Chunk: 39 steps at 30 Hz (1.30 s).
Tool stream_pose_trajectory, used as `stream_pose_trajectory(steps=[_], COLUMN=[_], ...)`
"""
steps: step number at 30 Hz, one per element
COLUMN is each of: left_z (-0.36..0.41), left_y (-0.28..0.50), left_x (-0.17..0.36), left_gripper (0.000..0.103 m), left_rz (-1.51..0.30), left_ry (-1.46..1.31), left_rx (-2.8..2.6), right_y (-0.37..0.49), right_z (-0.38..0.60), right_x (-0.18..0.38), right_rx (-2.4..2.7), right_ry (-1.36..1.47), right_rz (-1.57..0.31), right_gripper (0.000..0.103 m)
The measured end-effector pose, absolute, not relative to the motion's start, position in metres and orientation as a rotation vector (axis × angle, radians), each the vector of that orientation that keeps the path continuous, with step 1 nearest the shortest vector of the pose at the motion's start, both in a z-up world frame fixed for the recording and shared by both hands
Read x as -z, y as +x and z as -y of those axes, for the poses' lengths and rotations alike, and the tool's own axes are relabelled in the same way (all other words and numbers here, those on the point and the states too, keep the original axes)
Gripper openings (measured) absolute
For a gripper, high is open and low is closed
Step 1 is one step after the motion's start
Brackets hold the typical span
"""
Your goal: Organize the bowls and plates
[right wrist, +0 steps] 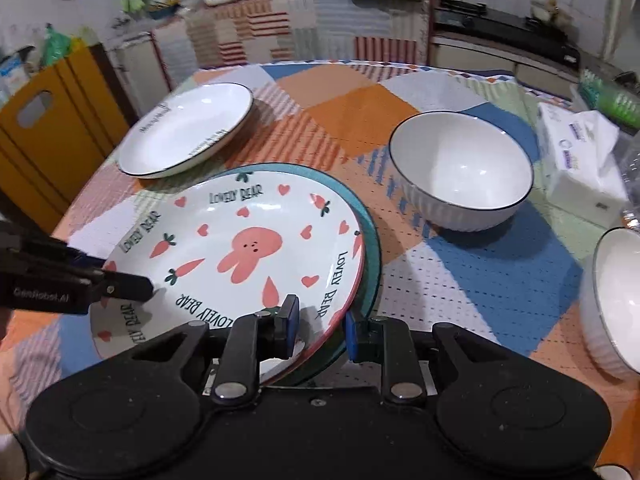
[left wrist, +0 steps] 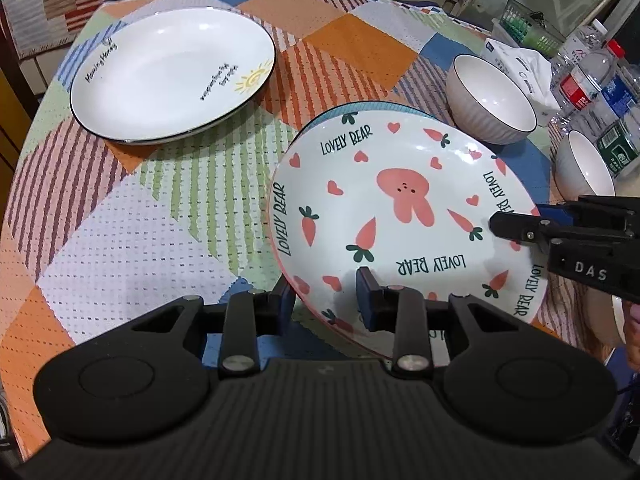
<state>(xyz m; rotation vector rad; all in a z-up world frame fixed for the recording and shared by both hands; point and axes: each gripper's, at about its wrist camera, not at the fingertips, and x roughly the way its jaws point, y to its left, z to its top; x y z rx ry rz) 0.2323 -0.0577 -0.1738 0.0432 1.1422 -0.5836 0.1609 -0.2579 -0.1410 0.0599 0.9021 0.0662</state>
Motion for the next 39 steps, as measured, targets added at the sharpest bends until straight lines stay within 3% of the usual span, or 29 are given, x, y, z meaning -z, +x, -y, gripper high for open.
stream_pose_trajectory(steps=[20, 29, 35, 39], left_z=[0.050, 0.017, -0.013, -0.027], left_y=[0.233, 0.245, 0.269, 0.287], left_x=[0.176, 0.128, 0.100, 0.093], left_gripper=[0.025, 0.026, 0.034, 0.052], left_rz=[-1.180, -1.130, -1.086, -1.023], left_ry=[-0.029, 0.004, 0.047, 0.111], left_rx=[0.595, 0.575, 0.535, 0.472], right_y=[0.164, 0.169, 0.193, 0.221], right_z=[0.219, 0.227, 0.210, 0.203], right_x=[0.151, 0.091, 0.034, 0.014], right_rx=[0.110, -0.046, -0.285, -0.398], right_ry=[-0.266, -0.123, -0.250, -0.247], right_rz=[-0.908, -0.819, -0.800, -0.750], right_gripper=[0.032, 0.032, 0.047, 0.065])
